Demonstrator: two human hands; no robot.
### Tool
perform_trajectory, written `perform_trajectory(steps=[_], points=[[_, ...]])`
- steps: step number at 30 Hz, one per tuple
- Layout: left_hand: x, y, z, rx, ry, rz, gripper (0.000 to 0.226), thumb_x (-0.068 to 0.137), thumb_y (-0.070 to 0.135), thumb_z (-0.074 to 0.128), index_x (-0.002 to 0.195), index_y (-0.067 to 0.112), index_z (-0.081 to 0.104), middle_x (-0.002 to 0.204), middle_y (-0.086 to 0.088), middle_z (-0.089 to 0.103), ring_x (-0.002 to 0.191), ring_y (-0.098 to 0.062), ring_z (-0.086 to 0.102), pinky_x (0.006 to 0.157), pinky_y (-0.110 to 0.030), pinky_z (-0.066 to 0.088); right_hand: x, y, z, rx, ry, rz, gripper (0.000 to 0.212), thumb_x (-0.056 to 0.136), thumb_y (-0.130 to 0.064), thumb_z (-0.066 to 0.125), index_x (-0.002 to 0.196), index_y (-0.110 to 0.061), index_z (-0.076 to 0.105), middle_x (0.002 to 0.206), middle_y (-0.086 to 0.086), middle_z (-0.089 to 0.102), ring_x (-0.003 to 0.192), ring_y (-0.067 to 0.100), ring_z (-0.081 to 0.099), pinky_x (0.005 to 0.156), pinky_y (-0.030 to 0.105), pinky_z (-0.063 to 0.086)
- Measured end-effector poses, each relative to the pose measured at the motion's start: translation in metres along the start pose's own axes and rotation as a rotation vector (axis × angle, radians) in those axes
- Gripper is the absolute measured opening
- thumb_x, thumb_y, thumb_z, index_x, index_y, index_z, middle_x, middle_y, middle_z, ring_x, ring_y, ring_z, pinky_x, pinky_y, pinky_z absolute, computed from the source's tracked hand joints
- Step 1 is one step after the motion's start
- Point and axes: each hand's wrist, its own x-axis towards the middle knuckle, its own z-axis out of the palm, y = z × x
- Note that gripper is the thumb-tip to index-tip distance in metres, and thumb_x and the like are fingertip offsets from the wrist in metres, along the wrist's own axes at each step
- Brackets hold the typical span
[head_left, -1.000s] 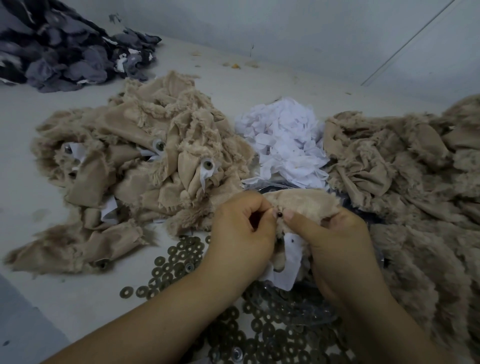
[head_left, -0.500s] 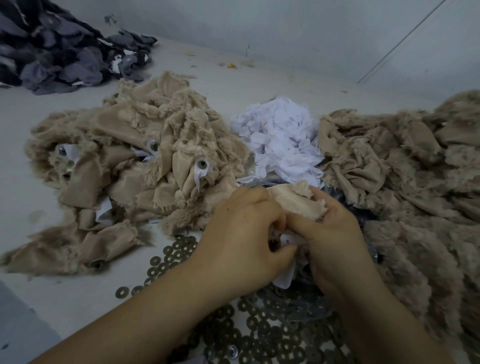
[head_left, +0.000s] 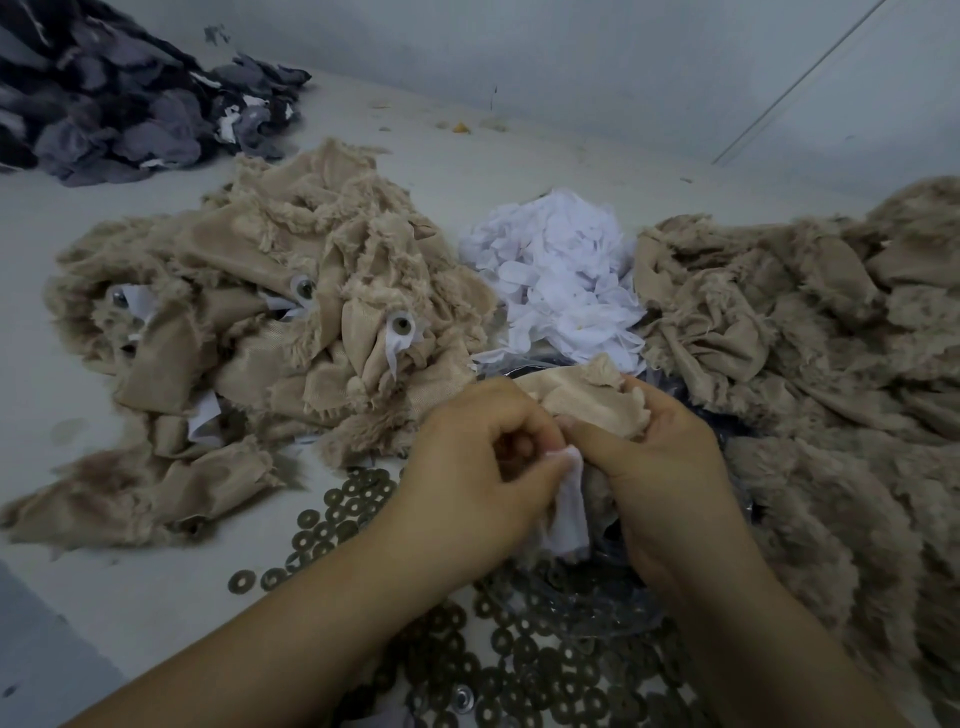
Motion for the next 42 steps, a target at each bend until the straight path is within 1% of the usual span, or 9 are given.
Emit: perform_trajectory(steps=[5,9,13,18,24,27,32,36,42], points=[[-0.001,0.000,0.000,-0.139,0.115,-0.121,0.011,0.086,0.011,0.072,0.079,0.017,0.066,0.074,0.003,0.065,0.066,-0.014,0.063,0.062,-0.036,0.055,-0.006,-0.003,0.003,-0.081,0.024,-0.057,0.049,0.077,-0.011,0.084,0.122,-0.020,0.067,0.106,0.001,0.076,0.094,0.019,0.074,0.079,0.040,0.061],[0.001,0.000,0.002,-0.168,0.129,-0.136,0.010,0.085,0.010,0.074,0.078,0.014,0.067,0.074,0.002,0.066,0.066,-0.016,0.063,0.062,-0.034,0.055,-0.010,-0.005,0.005,-0.236,0.122,-0.119,0.069,0.072,-0.023,0.087,0.134,-0.029,0.058,0.119,-0.005,0.070,0.085,0.000,0.067,0.076,0.026,0.060],[0.001,-0.001,0.003,-0.184,0.154,-0.137,0.013,0.083,0.009,0.076,0.075,0.017,0.069,0.071,0.001,0.067,0.063,-0.019,0.063,0.059,-0.034,0.055,-0.011,-0.006,0.006,-0.246,0.145,-0.136,0.064,0.074,-0.020,0.086,0.131,-0.028,0.060,0.087,-0.005,0.072,0.048,-0.004,0.054,0.055,0.016,0.053],[0.001,-0.003,0.005,-0.242,0.159,-0.197,0.012,0.082,0.010,0.077,0.074,0.016,0.071,0.070,-0.004,0.069,0.066,-0.027,0.065,0.060,-0.043,0.056,-0.009,-0.003,0.005,-0.237,0.123,-0.154,0.056,0.076,-0.017,0.085,0.127,-0.026,0.063,0.041,-0.018,0.048,0.032,0.001,0.035,0.038,0.011,0.037],[0.003,-0.003,0.003,-0.249,0.156,-0.218,0.013,0.081,0.009,0.078,0.073,0.015,0.071,0.069,-0.004,0.069,0.066,-0.028,0.066,0.060,-0.043,0.057,-0.011,-0.005,0.006,-0.218,0.072,-0.198,0.046,0.077,-0.019,0.084,0.118,-0.031,0.067,0.057,-0.021,0.058,0.058,-0.008,0.065,0.046,0.009,0.045],[0.004,-0.005,0.001,-0.264,0.156,-0.234,0.015,0.081,0.005,0.077,0.072,0.016,0.071,0.068,-0.005,0.070,0.065,-0.028,0.067,0.058,-0.040,0.059,-0.011,-0.005,0.006,-0.126,0.022,-0.168,0.036,0.078,-0.025,0.082,0.110,-0.033,0.069,0.081,-0.013,0.075,0.085,0.011,0.073,0.061,0.018,0.057],[0.006,-0.009,-0.005,-0.429,0.117,-0.351,0.017,0.066,0.019,0.086,0.072,0.012,0.072,0.073,-0.016,0.071,0.068,-0.028,0.068,0.063,-0.036,0.059,-0.011,-0.008,0.006,-0.244,-0.030,-0.215,0.064,0.060,-0.051,0.079,0.121,-0.037,0.066,0.122,-0.017,0.068,0.113,0.002,0.064,0.089,0.026,0.058],[0.009,-0.010,-0.007,-0.591,0.069,-0.471,0.019,0.056,0.018,0.085,0.070,0.010,0.074,0.082,-0.027,0.070,0.075,-0.037,0.065,0.076,-0.047,0.058,-0.009,-0.008,0.003,-0.139,-0.067,-0.144,0.064,0.057,-0.045,0.083,0.118,-0.032,0.070,0.105,-0.008,0.077,0.097,0.036,0.070,0.077,0.037,0.063],[0.010,-0.008,-0.010,-0.543,0.046,-0.433,0.021,0.053,0.020,0.084,0.068,0.010,0.074,0.075,-0.028,0.068,0.063,-0.027,0.063,0.063,-0.033,0.058,-0.003,-0.006,0.002,0.066,-0.092,0.025,0.055,0.051,-0.032,0.087,0.104,-0.022,0.078,0.102,0.007,0.077,0.096,0.024,0.075,0.080,0.035,0.061]])
